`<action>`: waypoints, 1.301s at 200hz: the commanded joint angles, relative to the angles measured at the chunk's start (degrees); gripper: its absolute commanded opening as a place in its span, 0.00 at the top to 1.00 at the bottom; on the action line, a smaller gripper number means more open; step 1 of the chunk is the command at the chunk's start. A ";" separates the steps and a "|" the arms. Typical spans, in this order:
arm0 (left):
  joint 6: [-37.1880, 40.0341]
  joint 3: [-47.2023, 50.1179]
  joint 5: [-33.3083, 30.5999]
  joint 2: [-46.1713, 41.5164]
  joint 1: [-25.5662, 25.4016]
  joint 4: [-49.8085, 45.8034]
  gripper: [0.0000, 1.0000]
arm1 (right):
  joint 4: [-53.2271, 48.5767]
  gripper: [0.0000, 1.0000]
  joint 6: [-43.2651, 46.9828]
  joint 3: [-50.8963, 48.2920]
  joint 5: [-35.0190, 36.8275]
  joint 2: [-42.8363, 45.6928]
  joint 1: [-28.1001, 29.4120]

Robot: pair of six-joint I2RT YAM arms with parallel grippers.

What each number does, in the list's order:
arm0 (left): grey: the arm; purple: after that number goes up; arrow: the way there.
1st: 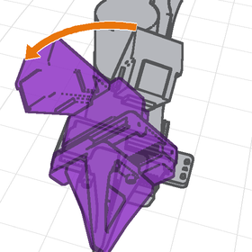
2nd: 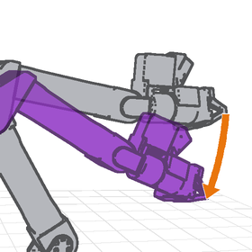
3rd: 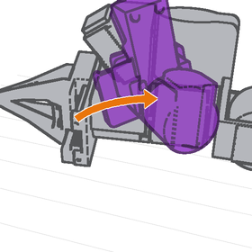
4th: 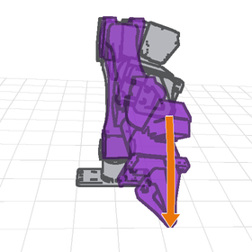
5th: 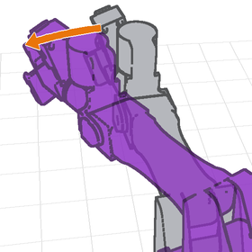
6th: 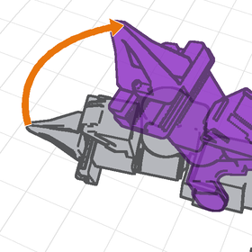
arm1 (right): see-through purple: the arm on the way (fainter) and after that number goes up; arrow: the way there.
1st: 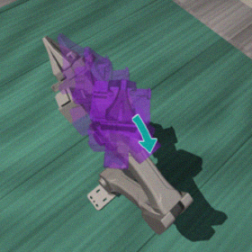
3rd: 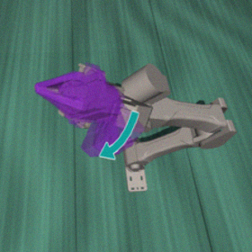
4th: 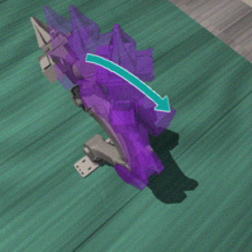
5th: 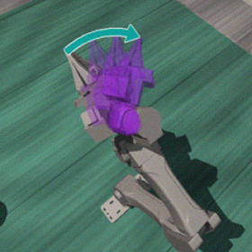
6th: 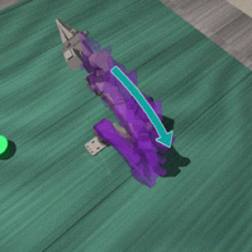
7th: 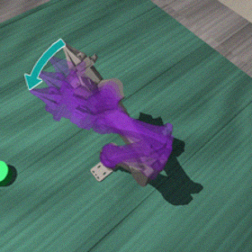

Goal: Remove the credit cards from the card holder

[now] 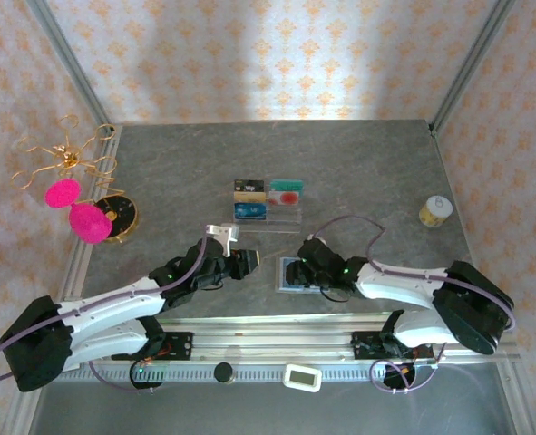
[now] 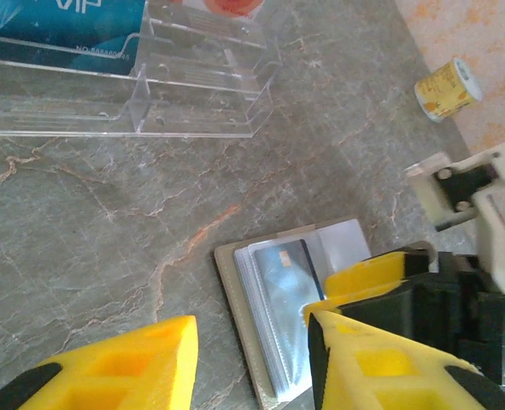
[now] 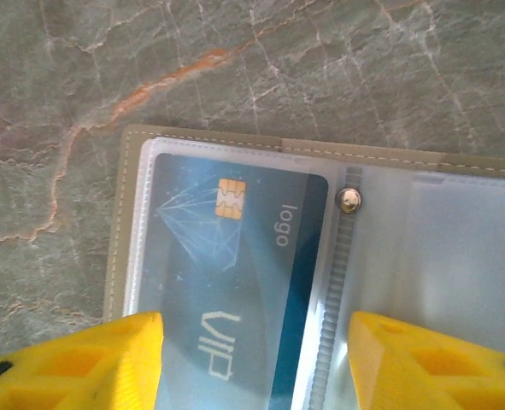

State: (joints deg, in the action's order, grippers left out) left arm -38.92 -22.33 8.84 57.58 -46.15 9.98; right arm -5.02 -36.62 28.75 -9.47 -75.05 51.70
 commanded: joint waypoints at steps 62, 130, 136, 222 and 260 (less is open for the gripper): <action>-0.01 3.00 -5.25 -10.14 -0.13 -7.78 0.60 | 6.10 0.43 -1.92 6.06 -1.82 -10.79 6.09; -1.56 5.30 -2.17 -9.04 -0.15 -3.65 0.56 | 6.38 0.54 -0.26 5.80 7.34 -4.54 7.06; -1.39 5.03 -1.69 -7.39 -0.25 -2.53 0.56 | 7.35 0.55 -0.21 4.06 9.30 -1.88 7.03; 1.74 -2.63 -3.54 13.33 -2.93 2.29 0.69 | 17.13 0.58 2.07 -2.13 -10.17 1.41 0.24; 0.03 -0.30 -7.74 8.82 -2.72 -1.43 0.68 | 17.60 0.59 3.39 0.43 -11.28 -4.04 0.76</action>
State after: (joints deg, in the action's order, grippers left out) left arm -37.87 -23.51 5.02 69.84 -48.75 10.70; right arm 10.61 -35.03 27.00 -18.39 -76.71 51.96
